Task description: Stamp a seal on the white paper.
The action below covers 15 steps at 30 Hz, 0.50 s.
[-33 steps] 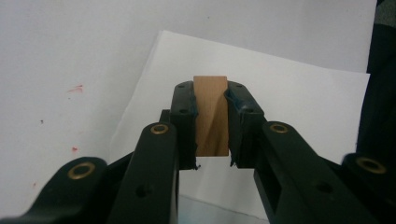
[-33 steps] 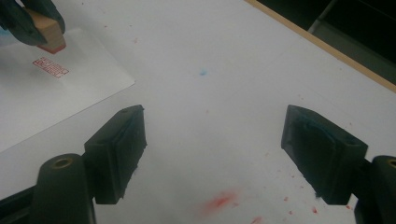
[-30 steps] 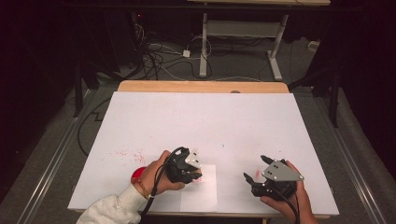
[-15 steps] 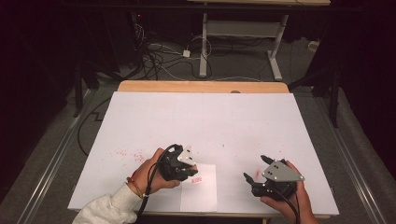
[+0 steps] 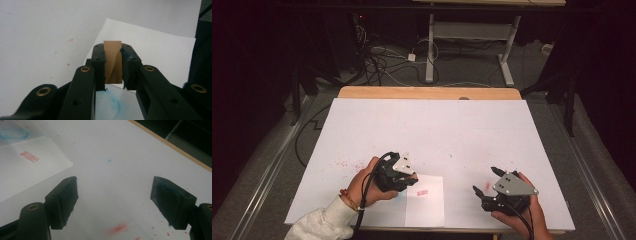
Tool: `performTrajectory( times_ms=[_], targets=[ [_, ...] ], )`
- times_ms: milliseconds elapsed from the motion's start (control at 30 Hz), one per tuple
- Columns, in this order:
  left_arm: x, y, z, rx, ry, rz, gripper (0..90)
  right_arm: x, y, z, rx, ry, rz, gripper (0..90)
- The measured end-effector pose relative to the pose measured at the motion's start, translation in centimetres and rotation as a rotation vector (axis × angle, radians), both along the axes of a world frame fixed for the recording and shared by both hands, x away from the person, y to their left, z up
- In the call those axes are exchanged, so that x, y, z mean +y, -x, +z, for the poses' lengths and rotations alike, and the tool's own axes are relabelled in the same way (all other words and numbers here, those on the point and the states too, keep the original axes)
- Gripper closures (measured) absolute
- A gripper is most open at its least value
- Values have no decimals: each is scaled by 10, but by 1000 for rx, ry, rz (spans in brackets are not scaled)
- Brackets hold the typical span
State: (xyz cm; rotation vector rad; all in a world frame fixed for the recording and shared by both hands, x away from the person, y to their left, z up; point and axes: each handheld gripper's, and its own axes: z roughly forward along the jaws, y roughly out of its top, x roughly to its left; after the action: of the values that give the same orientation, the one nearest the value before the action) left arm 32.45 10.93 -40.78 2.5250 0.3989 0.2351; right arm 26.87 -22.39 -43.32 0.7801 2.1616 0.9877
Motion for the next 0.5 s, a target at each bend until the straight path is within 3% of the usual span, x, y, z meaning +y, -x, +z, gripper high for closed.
performTrajectory(
  times_ms=[500],
  targets=[
    [20,0,3,-21,29,38,736,0,1,0,-2,2,14,226]
  ],
)
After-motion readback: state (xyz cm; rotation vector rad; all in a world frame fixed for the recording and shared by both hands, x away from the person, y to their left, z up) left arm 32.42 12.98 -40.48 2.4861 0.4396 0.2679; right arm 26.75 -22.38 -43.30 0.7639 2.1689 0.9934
